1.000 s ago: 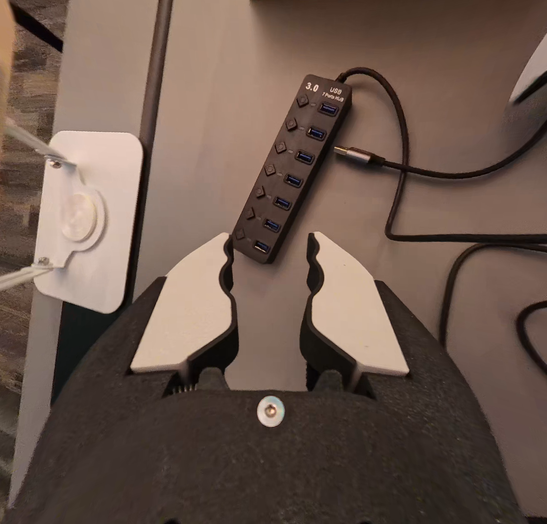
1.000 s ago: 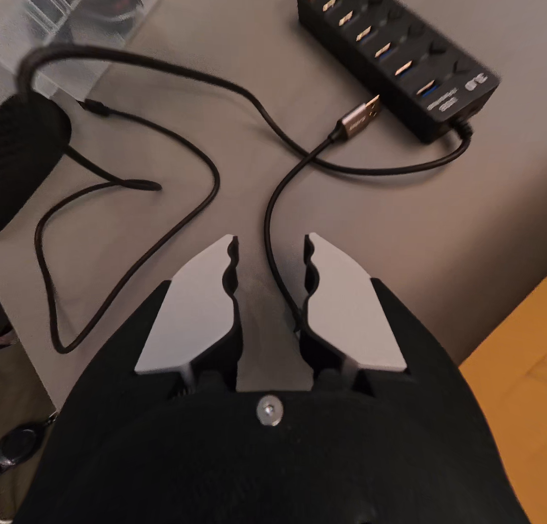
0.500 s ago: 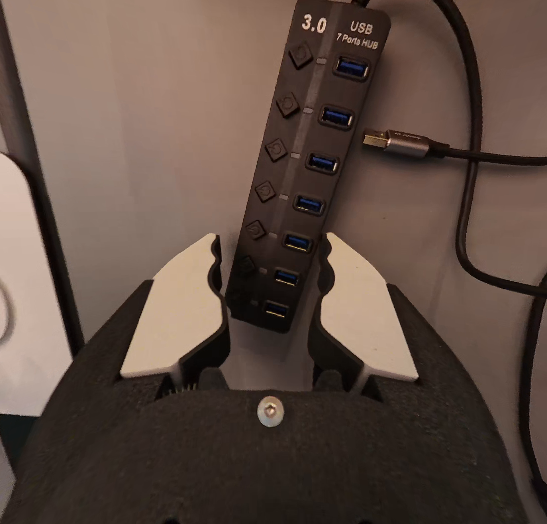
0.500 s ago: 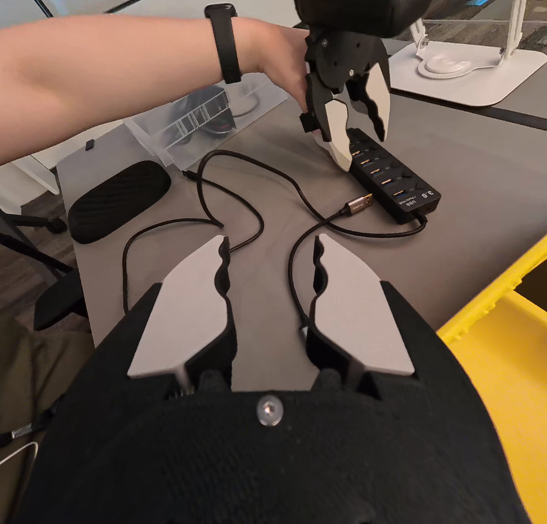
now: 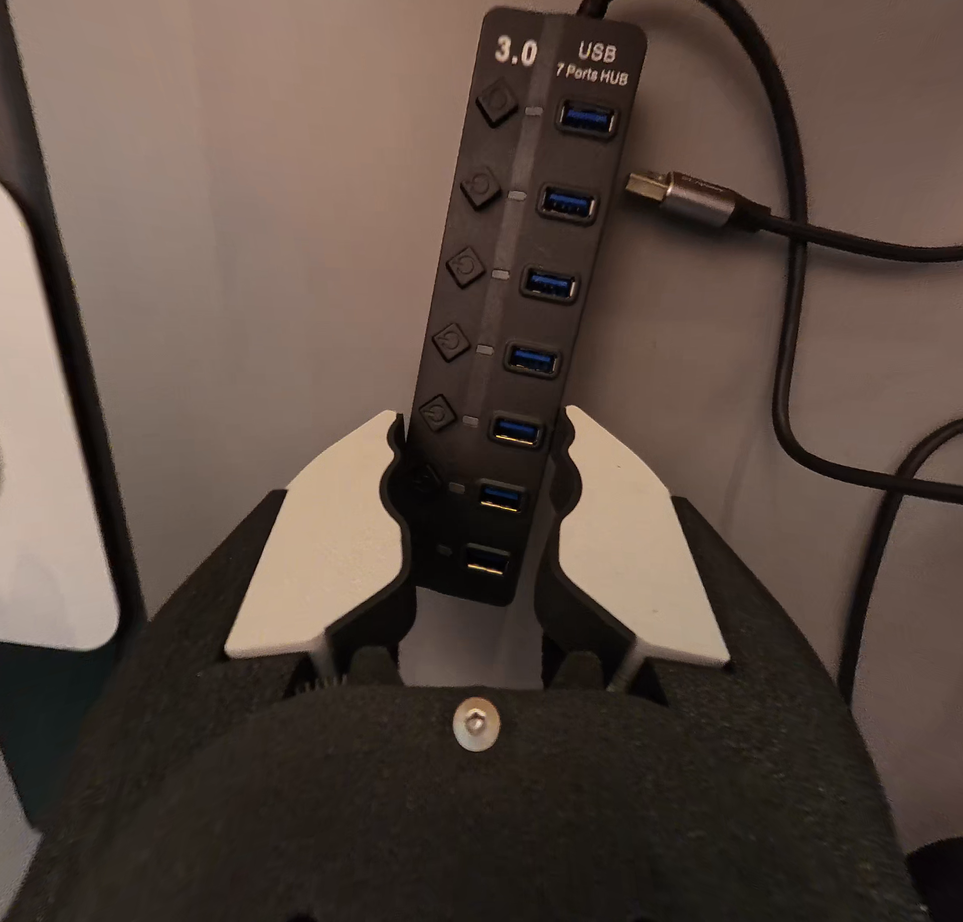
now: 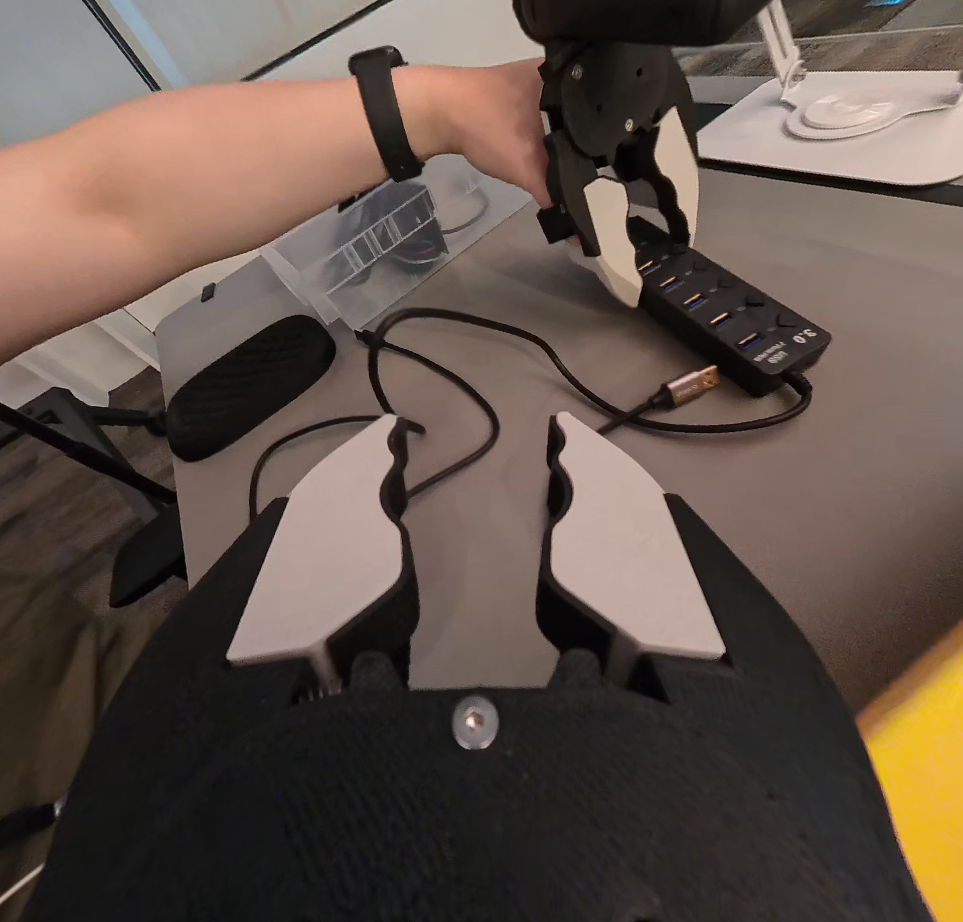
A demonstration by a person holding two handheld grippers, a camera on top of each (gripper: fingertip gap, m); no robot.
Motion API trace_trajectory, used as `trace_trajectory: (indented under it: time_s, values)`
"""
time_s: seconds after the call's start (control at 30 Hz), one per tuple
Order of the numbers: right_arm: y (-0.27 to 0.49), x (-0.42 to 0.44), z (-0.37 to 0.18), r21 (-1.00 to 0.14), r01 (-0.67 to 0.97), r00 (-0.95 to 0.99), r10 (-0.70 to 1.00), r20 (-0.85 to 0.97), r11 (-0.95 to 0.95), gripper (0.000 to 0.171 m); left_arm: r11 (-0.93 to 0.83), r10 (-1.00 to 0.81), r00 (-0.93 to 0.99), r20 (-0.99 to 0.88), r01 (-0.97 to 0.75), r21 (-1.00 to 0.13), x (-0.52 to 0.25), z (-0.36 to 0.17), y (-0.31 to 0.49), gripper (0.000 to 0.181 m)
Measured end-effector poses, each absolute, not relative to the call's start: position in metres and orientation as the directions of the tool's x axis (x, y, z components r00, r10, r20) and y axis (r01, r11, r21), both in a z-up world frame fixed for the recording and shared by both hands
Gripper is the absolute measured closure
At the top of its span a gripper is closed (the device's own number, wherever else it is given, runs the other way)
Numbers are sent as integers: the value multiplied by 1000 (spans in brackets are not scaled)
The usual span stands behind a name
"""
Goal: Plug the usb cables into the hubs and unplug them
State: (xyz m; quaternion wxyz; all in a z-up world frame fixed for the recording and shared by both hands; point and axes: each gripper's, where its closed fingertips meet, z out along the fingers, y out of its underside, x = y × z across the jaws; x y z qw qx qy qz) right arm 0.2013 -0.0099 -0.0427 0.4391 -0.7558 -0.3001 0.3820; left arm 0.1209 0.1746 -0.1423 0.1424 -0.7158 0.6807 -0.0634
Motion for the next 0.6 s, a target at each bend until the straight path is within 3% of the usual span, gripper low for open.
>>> trace_trajectory:
  time_s: [0.27, 0.47, 0.6]
  values:
    - [22, 158, -55, -914, 146, 547, 801, -244, -378, 121, -56, -987, 89, -136, -972, -228, 90, -123, 164, 128]
    - [90, 142, -63, -971, 146, 557, 827, -78, -190, 127, -52, -987, 83, -140, -976, -211, 73, -119, 153, 128]
    - [104, 127, -84, -971, 217, 485, 874, 21, -96, 115, -49, -986, 80, -145, -977, -207, 61, -118, 146, 128]
